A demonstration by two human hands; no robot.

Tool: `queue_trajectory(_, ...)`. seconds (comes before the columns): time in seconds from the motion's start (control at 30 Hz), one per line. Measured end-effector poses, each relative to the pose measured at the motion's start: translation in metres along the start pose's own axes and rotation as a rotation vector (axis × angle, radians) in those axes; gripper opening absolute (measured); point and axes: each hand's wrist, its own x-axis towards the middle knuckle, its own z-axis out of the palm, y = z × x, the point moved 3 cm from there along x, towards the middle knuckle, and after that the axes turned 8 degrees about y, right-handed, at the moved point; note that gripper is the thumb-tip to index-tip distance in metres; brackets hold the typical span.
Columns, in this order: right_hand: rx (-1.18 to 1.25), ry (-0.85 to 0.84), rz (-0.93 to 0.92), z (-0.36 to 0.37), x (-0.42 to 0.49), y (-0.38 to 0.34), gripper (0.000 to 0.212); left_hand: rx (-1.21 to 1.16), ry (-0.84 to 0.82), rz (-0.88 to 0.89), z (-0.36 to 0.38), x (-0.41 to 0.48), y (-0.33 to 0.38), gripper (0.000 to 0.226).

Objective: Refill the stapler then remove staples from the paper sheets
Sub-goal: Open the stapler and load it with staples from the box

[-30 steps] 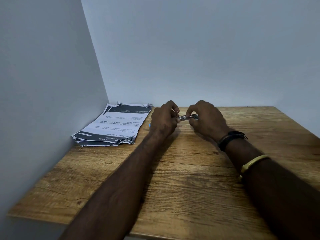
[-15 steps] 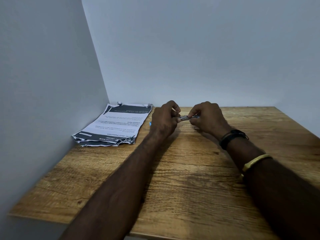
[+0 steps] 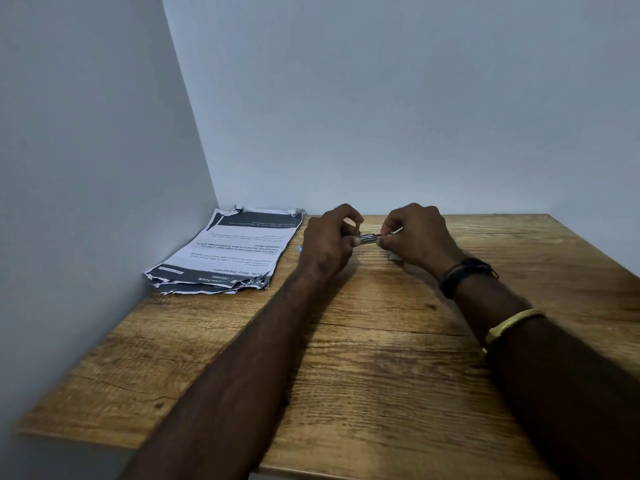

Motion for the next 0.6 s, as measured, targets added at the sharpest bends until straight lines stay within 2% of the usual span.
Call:
queue_trajectory(0.33,0.078,0.024,-0.018,-0.0017,0.0022,0.0035,0.013,0.156,-0.126,0.048,0.0076,0.0018,0.0016,0.059)
queue_trajectory(0.43,0.085,0.024,-0.016,-0.0009,0.0020,0.0036,0.012,0.293,-0.155,0.104,0.0093,0.0023,0.0014,0.059)
queue_trajectory(0.6,0.099,0.010,-0.002,-0.0007,0.0017,0.0049,0.012,0.309,-0.159,0.144,0.0101,0.0029,0.0017,0.056)
